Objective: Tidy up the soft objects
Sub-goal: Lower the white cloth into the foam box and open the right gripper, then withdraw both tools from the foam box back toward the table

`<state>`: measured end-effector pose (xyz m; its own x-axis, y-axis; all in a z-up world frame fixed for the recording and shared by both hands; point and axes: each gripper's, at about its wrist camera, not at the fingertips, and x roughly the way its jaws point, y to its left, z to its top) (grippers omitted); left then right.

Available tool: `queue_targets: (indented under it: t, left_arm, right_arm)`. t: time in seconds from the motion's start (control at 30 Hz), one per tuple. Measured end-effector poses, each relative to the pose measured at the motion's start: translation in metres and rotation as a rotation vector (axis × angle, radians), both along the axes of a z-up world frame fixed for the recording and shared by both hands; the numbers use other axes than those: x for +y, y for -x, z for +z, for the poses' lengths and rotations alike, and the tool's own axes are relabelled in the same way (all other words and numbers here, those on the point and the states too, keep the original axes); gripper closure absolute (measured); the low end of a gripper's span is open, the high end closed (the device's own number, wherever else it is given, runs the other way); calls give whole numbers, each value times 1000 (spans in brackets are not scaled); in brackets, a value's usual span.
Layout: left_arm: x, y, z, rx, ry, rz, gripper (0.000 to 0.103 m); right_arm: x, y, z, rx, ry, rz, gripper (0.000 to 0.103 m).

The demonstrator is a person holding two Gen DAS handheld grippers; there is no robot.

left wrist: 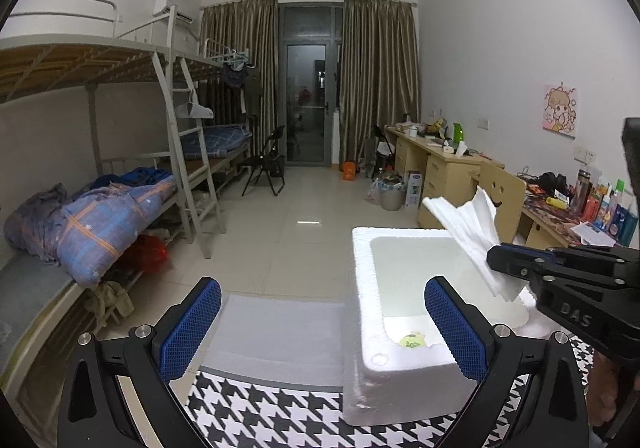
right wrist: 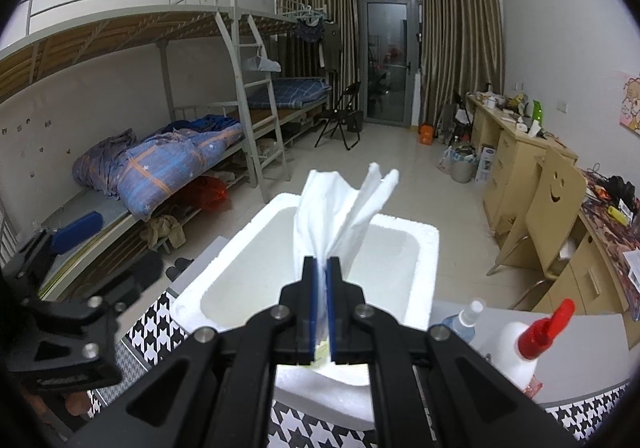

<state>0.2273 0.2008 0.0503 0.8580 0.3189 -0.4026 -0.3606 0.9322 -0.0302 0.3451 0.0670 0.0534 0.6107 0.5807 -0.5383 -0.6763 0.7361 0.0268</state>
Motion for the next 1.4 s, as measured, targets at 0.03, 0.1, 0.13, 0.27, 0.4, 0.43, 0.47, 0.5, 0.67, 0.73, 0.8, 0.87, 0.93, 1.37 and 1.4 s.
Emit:
queue_targets:
  t: [0.03,0.1,0.13,0.27,0.4,0.43,0.47,0.5,0.67,0.73,0.8,0.87,0.93,1.37,1.4]
  left_arm:
    - [1,2,0,-2,2,3,1]
    - [3,6,1,-7,2,7,1]
    - [4,7,1,-10,1,10,1]
    - [2,12,2,-15,-10,7,1]
    - [2,17,2,-24,-16,12,1]
    - [2,17,3,-24,-18,10,1]
    - [1,18,3,-23,-20,8,1]
    - [1,17,3,-22,-23,8,1]
    - [-3,20,3,-17,-21,4,1]
    - [-3,20,4,-12,-18,2,1]
    - [-5,21,4,-10,-18,-1,1]
    - [-5,22,5,-9,-18,-3,1]
    - [-6,26,6,-7,-18,-9,1]
    - [-21,51,8,7,-30,-14,1]
    - [-23,54,8,5,-29,-16,1]
  right_arm:
    - [2,-1,-1,3,4,0,96]
    - [4,-3,-4,6,9,1,96]
    - [4,-4,-5,3,9,-4,96]
    - [9,-12,-10,59,36,6,67]
    - [6,-14,-13,75,33,-14,44]
    - [6,-13,-12,73,30,-18,43]
    - [5,-13,-11,73,29,-19,43]
    - [4,-12,-10,75,29,-20,43]
    - [-4,-3,-3,62,19,-27,41]
    - [-4,-1,0,55,13,-28,39]
    - [-8,3,3,44,7,-30,35]
    - [-13,7,6,36,-2,-34,34]
    - [-17,12,8,29,-6,-42,31]
    - [-40,42,16,-37,-4,-71,14]
    - [-43,44,18,-35,-11,-68,14]
